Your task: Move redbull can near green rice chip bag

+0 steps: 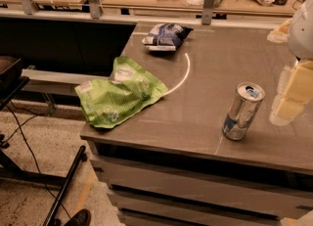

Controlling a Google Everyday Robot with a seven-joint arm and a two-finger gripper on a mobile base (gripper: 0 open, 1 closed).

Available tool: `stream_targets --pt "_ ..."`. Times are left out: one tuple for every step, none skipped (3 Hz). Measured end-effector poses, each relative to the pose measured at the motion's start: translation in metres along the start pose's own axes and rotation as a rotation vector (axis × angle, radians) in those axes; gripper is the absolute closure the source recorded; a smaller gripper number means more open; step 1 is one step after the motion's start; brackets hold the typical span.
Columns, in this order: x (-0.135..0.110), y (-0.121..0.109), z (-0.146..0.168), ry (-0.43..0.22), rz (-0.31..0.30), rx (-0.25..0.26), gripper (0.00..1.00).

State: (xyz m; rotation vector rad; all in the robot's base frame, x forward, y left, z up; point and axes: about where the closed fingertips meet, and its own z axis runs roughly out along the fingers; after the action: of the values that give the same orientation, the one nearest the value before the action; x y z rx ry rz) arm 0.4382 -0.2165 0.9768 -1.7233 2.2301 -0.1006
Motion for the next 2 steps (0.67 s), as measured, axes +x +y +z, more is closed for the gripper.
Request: stream_targets --pt "0.0000 0.0000 0.0000 0.000 0.000 0.000 0.00" --pt "-0.0014 0.0032 0.0064 -0.043 0.036 -0.031 0.00"
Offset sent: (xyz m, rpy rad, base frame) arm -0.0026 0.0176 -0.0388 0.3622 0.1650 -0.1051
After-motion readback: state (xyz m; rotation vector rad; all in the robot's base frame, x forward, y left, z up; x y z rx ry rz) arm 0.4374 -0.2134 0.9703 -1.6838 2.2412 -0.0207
